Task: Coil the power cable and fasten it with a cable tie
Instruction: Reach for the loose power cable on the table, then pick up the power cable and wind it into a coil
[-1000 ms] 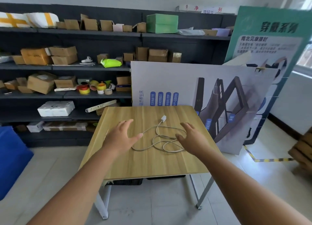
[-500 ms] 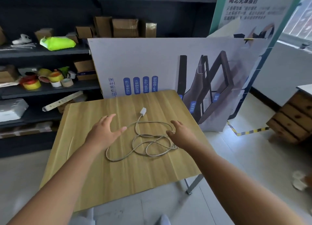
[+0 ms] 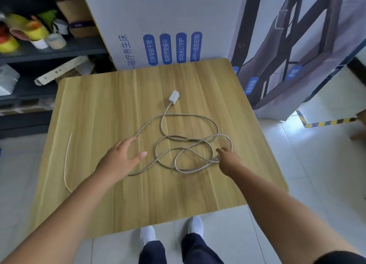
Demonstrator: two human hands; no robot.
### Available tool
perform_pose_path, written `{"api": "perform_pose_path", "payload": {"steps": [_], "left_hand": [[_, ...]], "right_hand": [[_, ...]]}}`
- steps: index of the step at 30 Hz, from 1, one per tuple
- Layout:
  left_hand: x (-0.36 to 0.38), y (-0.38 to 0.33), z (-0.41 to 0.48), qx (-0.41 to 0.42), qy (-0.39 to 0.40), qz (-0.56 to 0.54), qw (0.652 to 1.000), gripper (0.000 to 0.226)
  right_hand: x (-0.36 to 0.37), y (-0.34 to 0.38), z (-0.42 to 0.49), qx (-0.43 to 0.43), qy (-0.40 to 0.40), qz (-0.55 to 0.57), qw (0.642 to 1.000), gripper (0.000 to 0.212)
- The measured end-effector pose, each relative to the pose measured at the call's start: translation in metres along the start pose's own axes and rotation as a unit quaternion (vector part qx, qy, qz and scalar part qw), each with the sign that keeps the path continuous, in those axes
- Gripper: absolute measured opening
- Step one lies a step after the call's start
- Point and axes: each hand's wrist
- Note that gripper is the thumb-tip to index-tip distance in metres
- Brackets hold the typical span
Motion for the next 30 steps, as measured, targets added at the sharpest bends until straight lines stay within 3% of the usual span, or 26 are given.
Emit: {"api": "perform_pose_path", "payload": {"steps": [6, 11, 16, 19, 24, 27, 30], "left_hand": [[0.024, 0.027, 0.019, -0.028, 0.081, 0.029, 0.996, 0.069], [0.009, 0.017, 0.03, -0.013, 0.104, 0.039, 0.994, 0.07], [-0.02, -0.027, 0.041, 0.034, 0.092, 0.033, 0.995, 0.067], [-0.036, -0.062, 0.042, 0.079, 0.101, 0.039, 0.991, 0.065], [-0.061, -0.125, 0.031, 0.168, 0.116, 0.032, 0.978, 0.06], [-0.074, -0.156, 0.023, 0.213, 0.117, 0.008, 0.97, 0.065], [-0.084, -0.176, 0.015, 0.242, 0.118, -0.041, 0.962, 0.071]], "right_hand": [[0.02, -0.012, 0.027, -0.006, 0.026, -0.115, 0.993, 0.041], [-0.001, -0.016, 0.014, -0.038, -0.017, -0.218, 0.975, 0.03], [-0.061, -0.01, -0.012, -0.071, -0.059, -0.104, 0.99, 0.024], [-0.108, 0.005, -0.036, -0.148, -0.157, -0.044, 0.976, 0.022], [-0.188, 0.039, -0.09, -0.214, -0.338, 0.09, 0.912, 0.023], [-0.246, 0.075, -0.131, -0.202, -0.446, 0.227, 0.842, 0.031], [-0.306, 0.119, -0.178, -0.207, -0.471, 0.414, 0.751, 0.031]]}}
Point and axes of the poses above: each hand's wrist, its own z-axis towards the middle knuckle, its own x-axis out of the palm, y = z × x, and after that the axes turned 3 degrees about -y, right-handed
